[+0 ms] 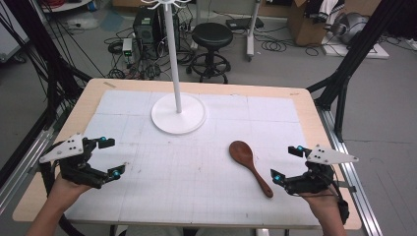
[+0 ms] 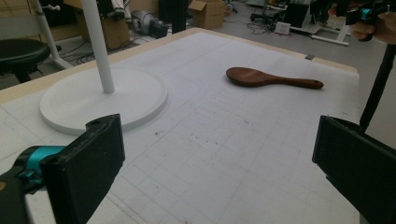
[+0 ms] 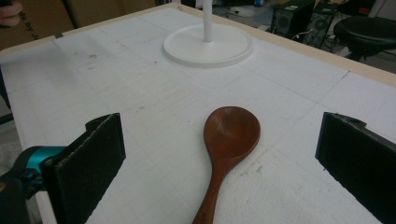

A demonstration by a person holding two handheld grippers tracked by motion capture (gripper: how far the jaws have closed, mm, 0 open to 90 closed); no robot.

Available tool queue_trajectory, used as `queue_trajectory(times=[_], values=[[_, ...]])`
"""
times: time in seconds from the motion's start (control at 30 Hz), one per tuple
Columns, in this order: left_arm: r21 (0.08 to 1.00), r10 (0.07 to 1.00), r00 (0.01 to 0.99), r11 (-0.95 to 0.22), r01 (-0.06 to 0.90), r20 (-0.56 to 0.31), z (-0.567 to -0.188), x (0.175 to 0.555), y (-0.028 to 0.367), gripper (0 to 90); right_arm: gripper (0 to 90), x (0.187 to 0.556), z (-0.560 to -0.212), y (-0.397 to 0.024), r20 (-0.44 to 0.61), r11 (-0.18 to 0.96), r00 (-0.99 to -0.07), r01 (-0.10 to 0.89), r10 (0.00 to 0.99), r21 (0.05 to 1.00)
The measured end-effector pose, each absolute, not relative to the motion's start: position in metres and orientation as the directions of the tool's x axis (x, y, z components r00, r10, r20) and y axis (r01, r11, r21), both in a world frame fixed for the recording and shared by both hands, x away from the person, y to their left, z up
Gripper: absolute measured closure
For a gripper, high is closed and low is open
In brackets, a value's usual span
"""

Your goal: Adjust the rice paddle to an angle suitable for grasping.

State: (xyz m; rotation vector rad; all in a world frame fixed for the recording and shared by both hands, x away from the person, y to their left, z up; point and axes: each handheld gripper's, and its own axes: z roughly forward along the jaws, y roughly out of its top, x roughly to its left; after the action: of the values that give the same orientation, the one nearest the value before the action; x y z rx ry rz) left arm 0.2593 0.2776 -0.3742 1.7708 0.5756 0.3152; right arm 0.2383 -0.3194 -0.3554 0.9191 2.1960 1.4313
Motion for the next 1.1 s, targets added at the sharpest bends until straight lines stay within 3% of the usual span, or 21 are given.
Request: queue_trajectory(times=[0.53, 1.1], values=[[0.958, 0.542, 0.835, -0.181, 0.221, -0.090, -0.374, 0.260, 0.281, 3.0, 0.5, 0.227, -0.351, -0.330, 0.048, 0.280, -0.718, 0.331, 0.694, 0.901], [0.949, 0.548, 0.832, -0.206, 0.238, -0.089, -0.376, 0.262, 0.278, 2.9, 0.5, 0.219, -0.338, -0.334, 0.004, 0.444, -0.692, 0.467, 0.722, 0.765]])
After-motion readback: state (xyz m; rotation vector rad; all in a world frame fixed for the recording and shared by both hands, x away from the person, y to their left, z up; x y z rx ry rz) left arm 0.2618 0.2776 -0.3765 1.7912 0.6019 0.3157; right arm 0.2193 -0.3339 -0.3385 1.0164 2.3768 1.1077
